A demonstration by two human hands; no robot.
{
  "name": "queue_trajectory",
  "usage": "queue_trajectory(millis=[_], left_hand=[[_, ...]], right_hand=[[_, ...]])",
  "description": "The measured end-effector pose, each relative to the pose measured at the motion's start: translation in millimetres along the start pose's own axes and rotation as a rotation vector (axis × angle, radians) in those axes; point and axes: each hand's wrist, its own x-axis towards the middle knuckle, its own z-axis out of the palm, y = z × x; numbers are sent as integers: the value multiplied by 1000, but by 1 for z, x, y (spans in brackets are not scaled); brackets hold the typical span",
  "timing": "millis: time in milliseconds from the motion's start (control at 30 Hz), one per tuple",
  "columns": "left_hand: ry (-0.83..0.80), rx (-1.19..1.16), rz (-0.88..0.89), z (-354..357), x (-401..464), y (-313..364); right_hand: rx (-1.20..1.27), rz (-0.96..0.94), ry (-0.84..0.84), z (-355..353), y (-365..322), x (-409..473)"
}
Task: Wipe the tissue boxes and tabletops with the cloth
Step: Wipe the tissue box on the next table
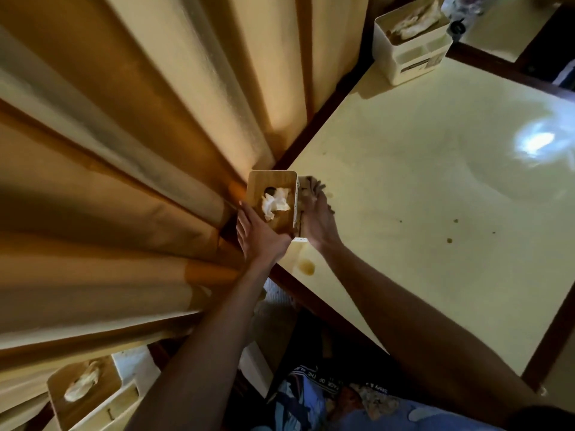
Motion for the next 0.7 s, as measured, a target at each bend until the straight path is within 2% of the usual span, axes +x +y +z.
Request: queue_trajectory(millis=[167,300,400,600,700], left_hand=[[-3,-35,16,2,0,-2],[10,-41,9,5,-2,-3],[28,-41,14,6,-3,-1],[26,-49,-4,7,-3,-2],[21,-50,2,5,-4,-1]], right_hand=[[-105,-48,-61,-18,-42,48],[-152,-22,-74,-22,-32,62],[-49,4,-17,-20,-15,33],[6,-1,80,-3,28,-55],[-4,31,164,-1,31,-65]])
